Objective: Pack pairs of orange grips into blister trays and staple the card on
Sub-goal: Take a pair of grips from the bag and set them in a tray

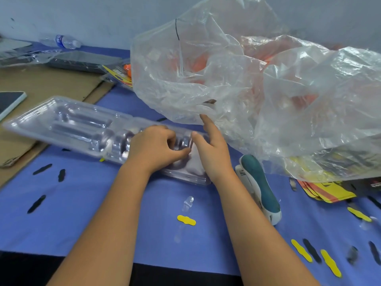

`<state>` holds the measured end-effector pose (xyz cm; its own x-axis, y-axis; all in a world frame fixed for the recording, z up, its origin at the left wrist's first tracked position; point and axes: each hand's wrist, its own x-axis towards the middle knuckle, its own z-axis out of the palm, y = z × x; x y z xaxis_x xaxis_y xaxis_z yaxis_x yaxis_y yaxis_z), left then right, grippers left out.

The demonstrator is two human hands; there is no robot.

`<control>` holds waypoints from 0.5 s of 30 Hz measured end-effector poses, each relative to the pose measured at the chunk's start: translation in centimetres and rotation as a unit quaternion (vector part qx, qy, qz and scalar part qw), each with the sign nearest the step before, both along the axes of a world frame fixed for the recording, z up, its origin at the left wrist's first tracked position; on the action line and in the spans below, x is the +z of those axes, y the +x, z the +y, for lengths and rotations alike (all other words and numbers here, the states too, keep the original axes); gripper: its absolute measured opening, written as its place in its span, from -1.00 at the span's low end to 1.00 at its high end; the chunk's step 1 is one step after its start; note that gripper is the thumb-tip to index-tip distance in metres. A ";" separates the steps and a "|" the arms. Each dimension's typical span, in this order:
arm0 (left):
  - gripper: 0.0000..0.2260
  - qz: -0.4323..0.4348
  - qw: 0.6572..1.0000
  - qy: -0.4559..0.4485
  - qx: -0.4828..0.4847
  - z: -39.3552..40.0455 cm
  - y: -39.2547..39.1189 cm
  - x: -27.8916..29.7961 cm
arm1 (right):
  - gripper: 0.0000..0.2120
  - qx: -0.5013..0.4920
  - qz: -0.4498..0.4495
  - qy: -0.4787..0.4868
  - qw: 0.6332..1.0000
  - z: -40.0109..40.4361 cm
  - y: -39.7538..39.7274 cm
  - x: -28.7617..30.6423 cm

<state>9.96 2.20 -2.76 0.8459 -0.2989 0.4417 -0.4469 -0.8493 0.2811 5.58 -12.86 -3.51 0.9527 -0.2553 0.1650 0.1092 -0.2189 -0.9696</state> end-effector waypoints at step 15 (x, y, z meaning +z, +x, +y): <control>-0.45 -0.020 0.995 -0.035 0.086 -0.6 0.2 0.6 | -0.64 -0.016 -0.005 0.021 1.000 -0.2 -0.5 0.4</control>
<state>10.19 1.58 -2.20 0.8631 -0.1175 0.4912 -0.3079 -0.8933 0.3274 5.12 -13.03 -3.07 0.9424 -0.2929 0.1619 0.1116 -0.1811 -0.9771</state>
